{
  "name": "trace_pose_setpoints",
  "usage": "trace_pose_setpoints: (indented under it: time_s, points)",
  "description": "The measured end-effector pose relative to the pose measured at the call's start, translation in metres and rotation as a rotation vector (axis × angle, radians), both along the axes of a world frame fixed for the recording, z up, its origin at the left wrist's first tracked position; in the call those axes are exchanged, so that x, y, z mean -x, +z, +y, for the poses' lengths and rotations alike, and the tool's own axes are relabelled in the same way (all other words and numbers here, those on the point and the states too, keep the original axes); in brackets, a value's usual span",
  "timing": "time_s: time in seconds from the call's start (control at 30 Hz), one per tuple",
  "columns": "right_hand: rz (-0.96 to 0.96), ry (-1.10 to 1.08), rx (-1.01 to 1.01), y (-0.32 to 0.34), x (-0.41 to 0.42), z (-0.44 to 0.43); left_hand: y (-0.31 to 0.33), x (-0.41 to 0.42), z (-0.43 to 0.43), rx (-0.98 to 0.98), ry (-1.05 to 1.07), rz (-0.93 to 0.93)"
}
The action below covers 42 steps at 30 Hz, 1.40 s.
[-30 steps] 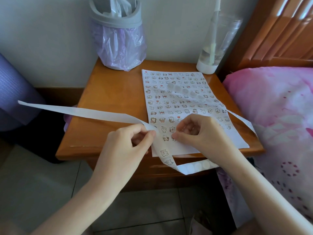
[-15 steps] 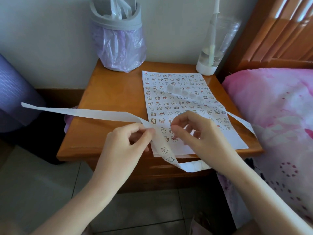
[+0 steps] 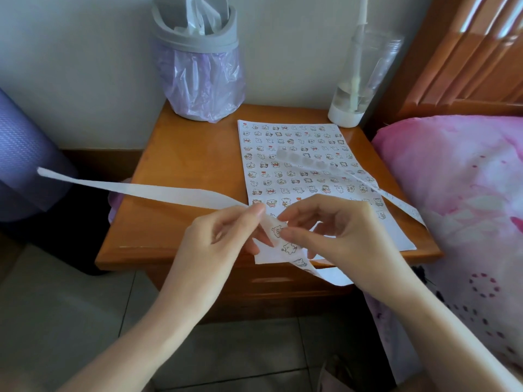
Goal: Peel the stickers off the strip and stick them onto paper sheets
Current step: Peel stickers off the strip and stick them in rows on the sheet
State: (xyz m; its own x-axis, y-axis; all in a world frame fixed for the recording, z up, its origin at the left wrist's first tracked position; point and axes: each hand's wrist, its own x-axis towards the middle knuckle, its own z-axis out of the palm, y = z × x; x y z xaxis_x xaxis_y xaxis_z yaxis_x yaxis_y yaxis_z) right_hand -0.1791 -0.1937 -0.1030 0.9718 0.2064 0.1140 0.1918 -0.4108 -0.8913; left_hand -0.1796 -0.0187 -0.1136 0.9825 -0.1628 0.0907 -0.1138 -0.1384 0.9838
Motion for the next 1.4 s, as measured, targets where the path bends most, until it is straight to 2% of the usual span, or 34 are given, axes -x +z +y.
trace_pose_setpoints:
  time_s: [0.33, 0.57, 0.8, 0.9, 1.03, 1.13, 1.23, 1.4]
  points:
    - [-0.080, -0.009, 0.027, -0.001, 0.001, 0.000, 0.001, 0.001, -0.002, -0.062, 0.018, -0.033]
    - [-0.168, -0.013, 0.115, -0.001, 0.002, 0.002, -0.002, -0.001, -0.001, -0.115, 0.038, -0.043]
    - [-0.376, -0.001, 0.275, -0.004, 0.001, 0.003, -0.002, -0.001, -0.002, -0.148, 0.052, -0.050]
    - [-0.408, -0.006, 0.314, -0.006, 0.000, 0.004, -0.003, -0.001, -0.001, -0.174, 0.054, -0.064]
    - [-0.314, 0.008, 0.282, -0.003, 0.000, 0.002, -0.002, 0.001, -0.001, -0.192, 0.051, -0.072]
    - [-0.162, 0.038, 0.146, 0.006, -0.001, -0.002, -0.001, 0.001, -0.001, -0.198, 0.058, -0.058]
    - [0.006, -0.048, 0.034, 0.015, -0.008, -0.017, -0.002, 0.001, 0.000, -0.214, 0.053, -0.057]
    - [0.231, -0.193, 0.118, 0.012, -0.022, -0.038, -0.005, 0.001, 0.002, -0.310, 0.065, -0.101]
